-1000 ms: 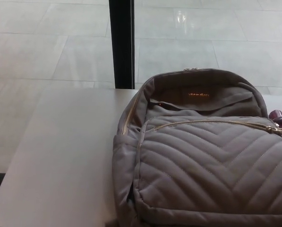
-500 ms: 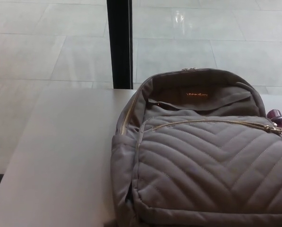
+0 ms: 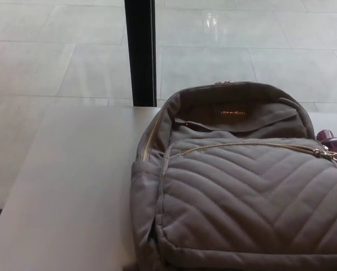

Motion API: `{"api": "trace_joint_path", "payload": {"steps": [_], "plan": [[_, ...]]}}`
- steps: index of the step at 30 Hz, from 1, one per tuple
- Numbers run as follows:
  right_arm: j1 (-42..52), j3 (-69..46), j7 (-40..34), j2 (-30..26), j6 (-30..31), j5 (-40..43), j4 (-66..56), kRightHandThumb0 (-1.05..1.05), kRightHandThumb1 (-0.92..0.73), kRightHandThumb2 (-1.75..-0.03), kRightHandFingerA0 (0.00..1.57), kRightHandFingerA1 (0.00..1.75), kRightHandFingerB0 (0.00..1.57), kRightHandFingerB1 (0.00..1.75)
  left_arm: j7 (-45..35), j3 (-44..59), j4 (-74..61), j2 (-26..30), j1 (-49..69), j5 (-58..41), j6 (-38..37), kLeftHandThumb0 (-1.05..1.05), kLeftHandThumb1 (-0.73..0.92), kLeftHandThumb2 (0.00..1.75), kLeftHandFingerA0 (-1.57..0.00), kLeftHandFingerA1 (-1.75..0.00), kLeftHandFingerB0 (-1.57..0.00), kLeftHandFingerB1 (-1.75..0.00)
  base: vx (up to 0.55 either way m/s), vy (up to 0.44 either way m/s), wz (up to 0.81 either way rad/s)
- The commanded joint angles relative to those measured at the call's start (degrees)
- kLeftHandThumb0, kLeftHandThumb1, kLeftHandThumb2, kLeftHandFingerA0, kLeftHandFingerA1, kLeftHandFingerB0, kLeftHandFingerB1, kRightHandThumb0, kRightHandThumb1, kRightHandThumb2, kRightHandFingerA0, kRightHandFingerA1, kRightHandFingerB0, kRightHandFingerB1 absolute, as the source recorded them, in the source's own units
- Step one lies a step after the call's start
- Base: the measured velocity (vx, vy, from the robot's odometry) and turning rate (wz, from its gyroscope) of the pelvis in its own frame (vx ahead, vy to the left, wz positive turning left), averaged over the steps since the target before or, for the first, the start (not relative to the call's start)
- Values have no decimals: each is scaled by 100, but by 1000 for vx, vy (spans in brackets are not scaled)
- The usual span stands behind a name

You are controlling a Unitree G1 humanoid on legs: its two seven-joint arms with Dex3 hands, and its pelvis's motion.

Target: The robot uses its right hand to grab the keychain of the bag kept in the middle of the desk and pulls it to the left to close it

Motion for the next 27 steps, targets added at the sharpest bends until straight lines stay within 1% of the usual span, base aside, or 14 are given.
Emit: {"api": "trace_joint_path", "payload": {"steps": [1,4,7,13,14,15,16,20,21,22,23,24,25,27], "plan": [[216,87,79,19,25,-158,26,-33,-56,-57,36,50,23,29,6,13,34,96,18,-66,-76,-71,73,62,-50,-55,-48,-44,0,0,0],[367,107,178,20,185,-155,-98,-28,-59,-58,66,50,24,29,-27,20,159,128,-8,-64,-99,-70,74,62,-50,-56,-47,-45,0,0,0],[524,174,149,83,240,-216,-228,-30,-60,-58,79,59,25,30,20,39,40,96,52,-100,-21,-70,74,62,-50,-57,-46,-46,0,0,0],[447,404,432,112,308,-155,-698,-37,-63,-59,76,58,23,29,17,10,81,109,47,-52,-129,-73,68,67,-50,-59,-44,-48,0,0,0],[398,446,452,123,274,-143,-732,-28,-44,-92,68,73,8,47,32,-2,51,101,68,-39,-143,-70,76,63,-51,-57,-48,-47,0,0,0],[354,470,498,125,207,-82,-763,-26,-44,-93,67,74,8,48,37,0,64,104,60,-43,-126,-69,75,63,-51,-57,-48,-46,0,0,0],[315,487,536,129,197,-35,-794,-33,-64,-59,73,60,22,29,24,1,41,99,73,-53,-118,-71,74,62,-51,-58,-47,-47,0,0,0],[-42,590,725,212,229,100,-1011,-30,-62,-59,69,61,23,29,21,5,69,92,117,-43,-211,-66,76,63,-51,-57,-47,-47,0,0,0],[-100,592,748,211,185,121,-1018,-22,-44,-93,62,73,9,49,-4,20,157,110,73,-58,-208,-65,77,63,-51,-57,-47,-46,0,0,0],[-186,606,802,215,223,133,-1044,-27,-62,-59,66,63,23,29,-10,23,216,119,52,-58,-228,-63,77,63,-52,-56,-47,-46,0,0,0],[-293,620,881,203,318,139,-1106,-20,-44,-93,60,73,9,49,-1,17,254,124,41,-45,-255,-62,76,62,-52,-57,-47,-46,0,0,0],[-363,619,944,184,380,138,-1164,-20,-44,-93,60,73,9,49,1,12,292,133,23,-38,-271,-62,76,62,-52,-57,-47,-46,0,0,0],[-545,627,1075,144,484,160,-1235,-23,-60,-58,63,63,22,29,50,44,364,137,-9,-63,-251,-59,74,62,-54,-58,-50,-47,0,0,0],[-686,642,1224,95,605,148,-1273,-22,-60,-58,62,63,22,29,49,56,456,151,-48,-70,-266,-58,74,62,-54,-57,-51,-47,0,0,0]]}}
